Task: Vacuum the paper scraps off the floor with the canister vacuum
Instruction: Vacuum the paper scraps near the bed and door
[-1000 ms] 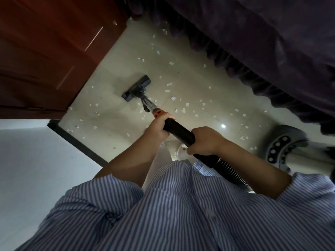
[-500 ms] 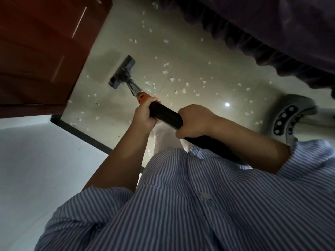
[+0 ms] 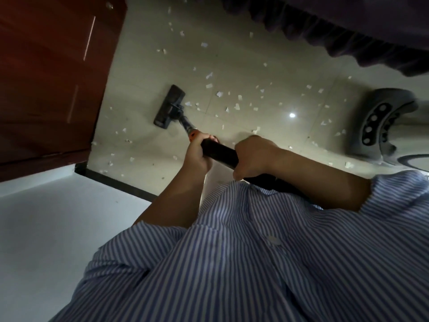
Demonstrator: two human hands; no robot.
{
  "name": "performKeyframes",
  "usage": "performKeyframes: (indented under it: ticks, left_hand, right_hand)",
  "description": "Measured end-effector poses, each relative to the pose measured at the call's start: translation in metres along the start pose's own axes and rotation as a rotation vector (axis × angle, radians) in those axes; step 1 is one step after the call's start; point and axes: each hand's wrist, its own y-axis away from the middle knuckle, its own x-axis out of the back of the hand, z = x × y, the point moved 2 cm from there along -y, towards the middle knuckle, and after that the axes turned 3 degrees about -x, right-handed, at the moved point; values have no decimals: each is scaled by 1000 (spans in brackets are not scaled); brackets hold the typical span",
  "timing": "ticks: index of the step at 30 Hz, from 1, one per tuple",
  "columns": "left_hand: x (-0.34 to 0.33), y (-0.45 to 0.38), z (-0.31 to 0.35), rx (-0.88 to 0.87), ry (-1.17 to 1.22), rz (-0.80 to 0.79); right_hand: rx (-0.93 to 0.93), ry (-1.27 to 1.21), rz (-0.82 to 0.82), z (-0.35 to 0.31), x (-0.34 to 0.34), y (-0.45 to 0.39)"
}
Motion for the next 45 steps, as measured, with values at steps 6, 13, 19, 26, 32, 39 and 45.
performKeyframes:
  ticks: [6,13,19,26,32,39,45]
  left_hand:
    - [-3,-1,-16,71,-24,-15]
    - [-8,7,-25,92,-32,-56]
    - [-26,9,-51,85,-262,62]
    - [-62,12,-99,117,-453,48]
    - [-67,13,-114,51,-522,92]
    - [-83,12,-131,18,-375,68]
    - [-91,16,-138,30,-350,143]
  right_hand:
    - [-54,-13,-27,8,1,16]
    - [-107,-47,-37,19,-10,25]
    - [-104,-135,-93,55,-18,33]
    - [-82,-112,-83,113,-29,49]
    - [14,-107,-23,129,-34,72]
    - [-15,-217,99,164,-27,101]
    - [-64,-183,149,168,-32,97]
